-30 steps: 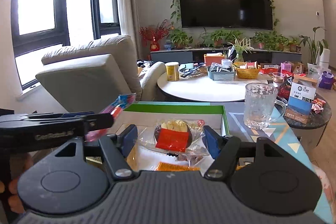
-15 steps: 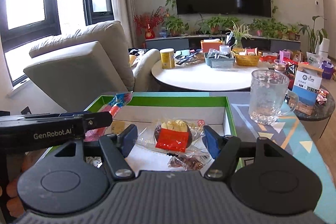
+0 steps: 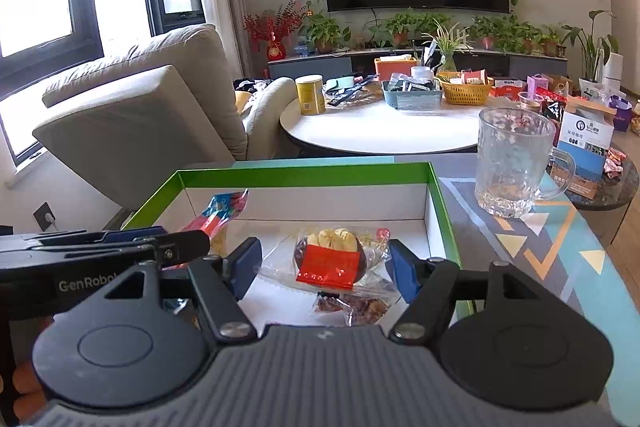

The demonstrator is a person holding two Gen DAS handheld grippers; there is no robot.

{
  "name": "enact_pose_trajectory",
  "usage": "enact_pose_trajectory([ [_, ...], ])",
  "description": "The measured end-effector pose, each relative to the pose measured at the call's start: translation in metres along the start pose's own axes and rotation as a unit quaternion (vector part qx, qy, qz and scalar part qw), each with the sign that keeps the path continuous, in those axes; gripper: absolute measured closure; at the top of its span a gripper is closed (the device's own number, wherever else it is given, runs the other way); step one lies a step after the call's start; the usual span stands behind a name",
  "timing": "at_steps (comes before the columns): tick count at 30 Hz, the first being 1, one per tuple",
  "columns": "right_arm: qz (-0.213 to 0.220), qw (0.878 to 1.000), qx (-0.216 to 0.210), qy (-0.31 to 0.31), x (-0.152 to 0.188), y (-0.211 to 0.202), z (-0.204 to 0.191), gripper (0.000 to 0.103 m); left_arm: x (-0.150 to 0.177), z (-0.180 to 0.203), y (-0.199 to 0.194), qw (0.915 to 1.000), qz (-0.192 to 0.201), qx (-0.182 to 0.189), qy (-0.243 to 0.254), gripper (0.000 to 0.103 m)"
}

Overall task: Organize snacks
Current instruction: 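Drop the pink packet with the left gripper while the right releases the fries bag, then grasp a red packet with the left gripper while the right grasps a cookie bag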

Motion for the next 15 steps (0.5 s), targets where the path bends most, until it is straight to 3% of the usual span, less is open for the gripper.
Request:
enact_pose_trajectory([
  [5,0.012,1.0,0.013,0.017,-0.002,-0.006,0.006,0.052,-0.001,-0.003,-0.005,0.9997,0.003,0.009,-0.022,0.048],
  [15,0.013,1.0,0.001,0.019,0.0,-0.02,0.01,0.052,-0.008,-0.009,-0.061,0.9978,0.063,0.006,-0.019,0.041],
])
Point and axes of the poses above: each gripper's, at about its wrist camera, not at the fingertips, and y roughly the way its jaws point, z to its right, x to its underside, the point moved 8 cm from there along y, roughly the way its jaws point, and after that the axes turned 13 degrees about x, right-handed, at the moved point
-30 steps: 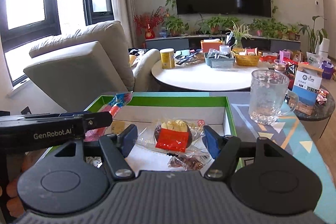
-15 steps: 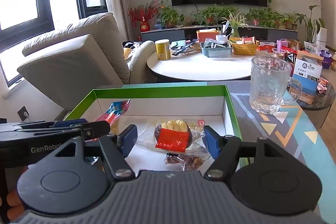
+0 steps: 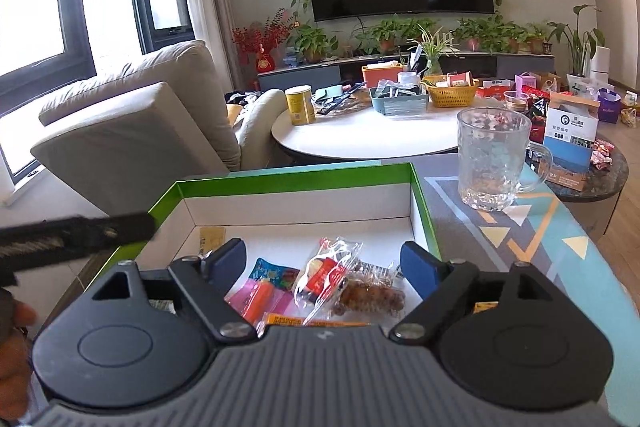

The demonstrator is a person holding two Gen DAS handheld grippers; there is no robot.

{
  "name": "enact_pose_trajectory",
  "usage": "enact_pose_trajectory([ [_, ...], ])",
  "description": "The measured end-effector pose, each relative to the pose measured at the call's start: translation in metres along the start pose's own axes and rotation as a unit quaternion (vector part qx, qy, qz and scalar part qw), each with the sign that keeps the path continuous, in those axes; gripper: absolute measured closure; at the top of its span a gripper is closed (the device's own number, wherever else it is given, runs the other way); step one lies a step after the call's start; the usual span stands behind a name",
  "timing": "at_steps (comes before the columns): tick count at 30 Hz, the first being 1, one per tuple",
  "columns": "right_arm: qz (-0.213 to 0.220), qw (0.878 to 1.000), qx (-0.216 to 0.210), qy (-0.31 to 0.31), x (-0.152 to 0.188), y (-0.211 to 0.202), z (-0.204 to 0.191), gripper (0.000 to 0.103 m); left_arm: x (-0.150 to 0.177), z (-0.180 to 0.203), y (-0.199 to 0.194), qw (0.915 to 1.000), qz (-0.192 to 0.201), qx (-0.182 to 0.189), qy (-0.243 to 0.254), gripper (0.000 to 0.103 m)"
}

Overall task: Organize snacks
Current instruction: 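Grasp a red packet with the left gripper while the right grasps a cookie bag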

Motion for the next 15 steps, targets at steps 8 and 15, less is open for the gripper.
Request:
enact_pose_trajectory([
  [8,0.008,1.0,-0.01,0.0,0.005,-0.019,0.003,0.052,0.021,-0.017,-0.046,0.9996,-0.022,-0.013,0.013,0.04],
  [15,0.016,1.0,-0.015,-0.015,0.014,-0.038,0.005,0.052,0.07,-0.021,-0.074,0.9963,-0.081,-0.003,0.029,0.04],
])
Point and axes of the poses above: each gripper's, at about its wrist camera, not at the fingertips, and y roughly the way its jaws point, z to its right, x to its underside, the point moved 8 cm from there along y, roughly the way its jaws point, and after that the axes turned 13 degrees about x, right-handed, at the moved point
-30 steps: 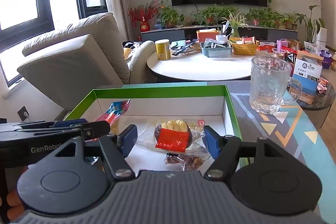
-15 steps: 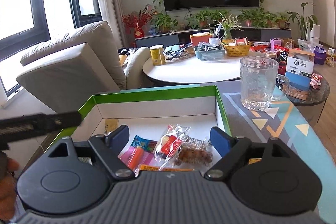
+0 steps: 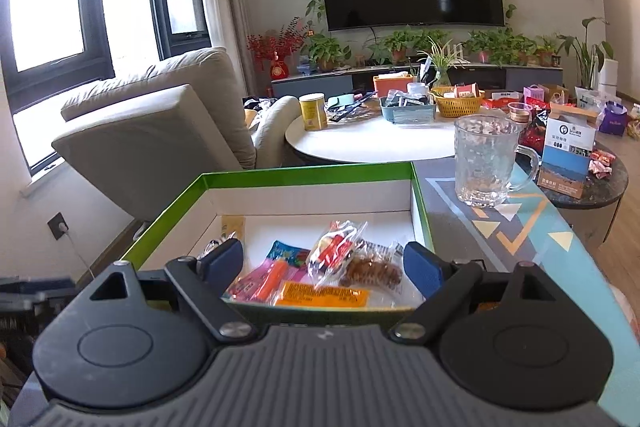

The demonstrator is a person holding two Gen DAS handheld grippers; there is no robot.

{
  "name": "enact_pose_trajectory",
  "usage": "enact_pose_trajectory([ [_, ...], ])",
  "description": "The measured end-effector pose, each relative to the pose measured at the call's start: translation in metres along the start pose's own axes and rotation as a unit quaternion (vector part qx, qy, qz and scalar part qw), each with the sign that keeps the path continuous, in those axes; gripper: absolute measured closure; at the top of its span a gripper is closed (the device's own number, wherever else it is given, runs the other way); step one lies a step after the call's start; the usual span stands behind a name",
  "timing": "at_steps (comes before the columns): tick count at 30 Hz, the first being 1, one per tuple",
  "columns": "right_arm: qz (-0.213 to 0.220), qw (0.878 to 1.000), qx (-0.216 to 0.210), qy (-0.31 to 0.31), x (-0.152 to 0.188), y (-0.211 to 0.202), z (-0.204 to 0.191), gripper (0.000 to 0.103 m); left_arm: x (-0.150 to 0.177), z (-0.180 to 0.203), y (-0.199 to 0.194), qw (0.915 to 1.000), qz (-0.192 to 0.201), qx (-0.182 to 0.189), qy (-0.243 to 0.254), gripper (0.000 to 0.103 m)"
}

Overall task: Organize snacks
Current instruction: 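Grasp a red packet with the left gripper while the right grasps a cookie bag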

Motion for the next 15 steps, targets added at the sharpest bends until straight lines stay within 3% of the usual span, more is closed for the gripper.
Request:
enact_pose_trajectory([
  [5,-0.008,1.0,0.001,-0.004,0.01,-0.006,0.0,0.052,0.028,0.021,0.002,0.9978,-0.041,0.022,0.047,0.041],
  [8,-0.01,1.0,0.005,-0.009,0.017,-0.011,0.001,0.052,0.038,0.024,0.011,0.9967,-0.062,0.028,0.045,0.05],
  [10,-0.013,1.0,0.008,-0.013,0.022,-0.016,0.004,0.052,0.041,0.023,0.016,0.9966,-0.067,0.031,0.035,0.075],
  [11,-0.015,1.0,0.01,-0.015,0.025,-0.017,0.006,0.052,0.042,0.021,0.019,0.9964,-0.071,0.035,0.029,0.082],
  [12,-0.017,1.0,0.012,-0.018,0.028,-0.018,0.008,0.052,0.043,0.019,0.022,0.9962,-0.074,0.039,0.022,0.097],
  [15,-0.032,0.999,0.014,-0.025,0.04,-0.02,0.014,0.052,0.045,0.02,0.017,0.9966,-0.065,0.05,0.011,0.102],
])
Point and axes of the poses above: each gripper's, at about its wrist camera, not at the fingertips, and y roughly the way its jaws point, z to its right, x to its underside, the point moved 8 cm from there along y, roughly the way its jaws point, and after that the axes turned 13 degrees about x, right-handed, at the moved point
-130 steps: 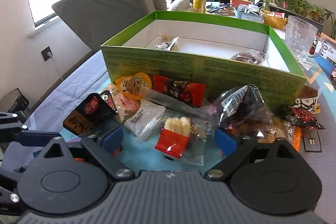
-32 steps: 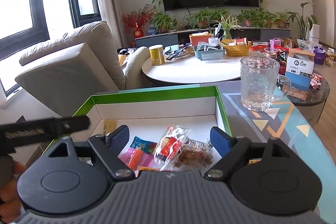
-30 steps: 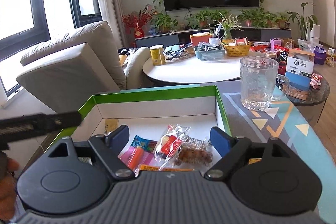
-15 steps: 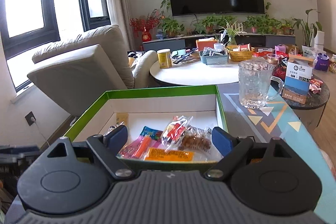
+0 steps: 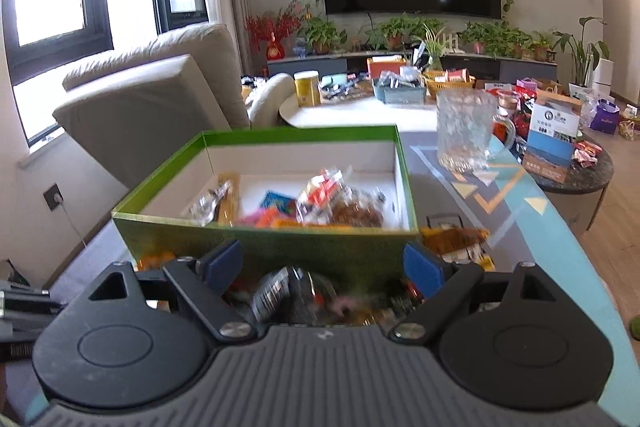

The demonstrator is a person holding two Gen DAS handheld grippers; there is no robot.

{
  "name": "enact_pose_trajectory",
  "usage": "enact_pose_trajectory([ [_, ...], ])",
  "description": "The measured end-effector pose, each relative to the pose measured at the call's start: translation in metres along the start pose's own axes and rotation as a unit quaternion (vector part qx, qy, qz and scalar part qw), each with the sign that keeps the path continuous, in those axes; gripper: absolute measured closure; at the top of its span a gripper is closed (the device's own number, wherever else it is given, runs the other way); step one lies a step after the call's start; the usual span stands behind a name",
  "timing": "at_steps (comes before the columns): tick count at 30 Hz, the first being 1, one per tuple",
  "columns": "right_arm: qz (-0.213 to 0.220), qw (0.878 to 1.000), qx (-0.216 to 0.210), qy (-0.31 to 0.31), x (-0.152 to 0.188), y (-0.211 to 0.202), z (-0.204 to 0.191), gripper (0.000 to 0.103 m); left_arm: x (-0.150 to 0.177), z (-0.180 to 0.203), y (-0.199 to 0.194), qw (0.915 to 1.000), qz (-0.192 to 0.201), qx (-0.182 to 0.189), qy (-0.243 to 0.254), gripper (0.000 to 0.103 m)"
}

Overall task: Organize snacks
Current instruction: 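Grasp a red packet with the left gripper while the right grasps a cookie bag, then lift the red packet with the left gripper while the right carries the cookie bag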

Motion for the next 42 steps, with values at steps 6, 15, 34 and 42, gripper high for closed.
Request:
enact_pose_trajectory([
  [6,-0.032,0.999,-0.015,-0.032,0.028,0.003,-0.008,0.052,-0.014,0.013,-0.021,0.9989,0.036,-0.008,0.028,0.102],
  [15,-0.059,0.997,0.032,-0.04,0.047,0.022,-0.01,0.052,-0.026,0.023,-0.035,0.9975,0.058,-0.02,0.035,0.102],
  [34,-0.058,0.998,0.013,-0.033,0.055,0.003,0.003,0.053,-0.024,0.028,-0.024,0.9988,0.042,-0.013,0.021,0.102],
  [42,-0.049,0.999,0.0,-0.007,0.046,-0.014,0.016,0.053,-0.027,0.039,-0.024,0.9984,0.047,-0.004,0.032,0.102],
])
Point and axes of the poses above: each gripper's, at about its wrist camera, not at the fingertips, and y roughly the way its jaws point, z to its right, x to its underside, the point moved 8 cm from there along y, roughly the way its jaws point, and after that the axes turned 13 degrees about x, right-handed, at the moved point
